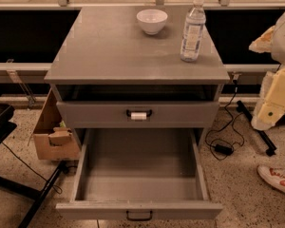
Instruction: Close middle drawer
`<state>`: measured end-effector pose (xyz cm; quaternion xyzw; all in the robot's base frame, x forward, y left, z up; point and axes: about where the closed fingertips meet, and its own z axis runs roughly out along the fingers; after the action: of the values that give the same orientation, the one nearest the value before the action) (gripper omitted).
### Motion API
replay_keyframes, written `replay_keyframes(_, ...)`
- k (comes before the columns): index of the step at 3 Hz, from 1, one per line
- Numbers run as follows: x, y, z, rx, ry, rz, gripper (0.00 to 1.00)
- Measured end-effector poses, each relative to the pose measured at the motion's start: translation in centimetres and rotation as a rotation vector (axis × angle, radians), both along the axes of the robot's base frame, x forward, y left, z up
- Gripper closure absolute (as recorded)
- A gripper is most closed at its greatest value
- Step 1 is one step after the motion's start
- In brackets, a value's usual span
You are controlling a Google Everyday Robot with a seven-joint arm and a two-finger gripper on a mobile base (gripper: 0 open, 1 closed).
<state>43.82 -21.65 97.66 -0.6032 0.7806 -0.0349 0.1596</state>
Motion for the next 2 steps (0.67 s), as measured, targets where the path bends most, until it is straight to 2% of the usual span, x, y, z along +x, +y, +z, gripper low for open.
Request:
replay_keyframes(1,-0.1,0.3,-0.5,0.006,-0.012,-0.004,0.0)
replay_keyframes(2,-0.6,1.3,-3.2,0.007,-0.029,-0.056,0.0)
